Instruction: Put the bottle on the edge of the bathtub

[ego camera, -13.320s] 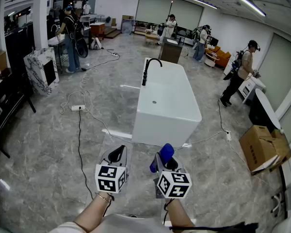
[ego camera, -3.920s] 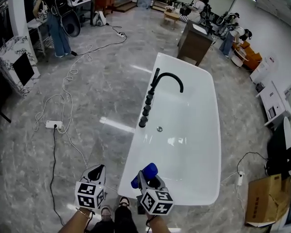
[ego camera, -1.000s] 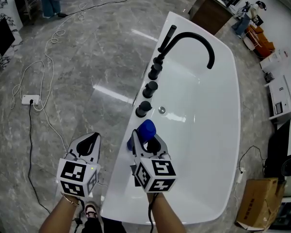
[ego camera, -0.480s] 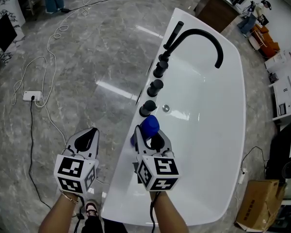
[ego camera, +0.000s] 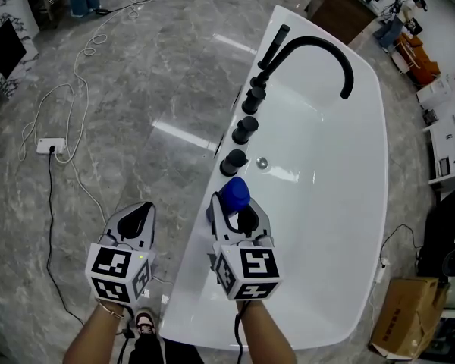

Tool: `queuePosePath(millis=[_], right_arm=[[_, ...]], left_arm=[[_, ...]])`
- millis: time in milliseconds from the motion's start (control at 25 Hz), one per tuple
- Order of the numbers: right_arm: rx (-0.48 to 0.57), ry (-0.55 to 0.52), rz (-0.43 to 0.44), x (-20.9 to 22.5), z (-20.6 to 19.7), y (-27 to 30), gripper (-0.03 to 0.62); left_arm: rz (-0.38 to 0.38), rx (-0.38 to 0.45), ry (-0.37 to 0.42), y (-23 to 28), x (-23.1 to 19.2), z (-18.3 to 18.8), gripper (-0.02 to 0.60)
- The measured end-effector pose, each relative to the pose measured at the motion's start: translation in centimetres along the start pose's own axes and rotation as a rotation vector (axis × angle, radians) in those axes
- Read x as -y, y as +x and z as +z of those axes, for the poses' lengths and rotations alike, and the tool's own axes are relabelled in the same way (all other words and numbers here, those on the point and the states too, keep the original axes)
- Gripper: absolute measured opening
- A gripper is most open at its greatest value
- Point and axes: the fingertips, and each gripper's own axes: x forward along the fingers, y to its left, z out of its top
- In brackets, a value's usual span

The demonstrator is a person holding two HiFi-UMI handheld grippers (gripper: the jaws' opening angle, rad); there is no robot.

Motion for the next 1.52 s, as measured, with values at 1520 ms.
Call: queuePosePath(millis=[1520], right_arm=[[0.073, -0.084, -0.070, -1.7, -0.8, -1.9, 0.175]], left_arm=[[-0.008, -0.022, -0.032, -2.7, 0.6, -2.8, 0.017]])
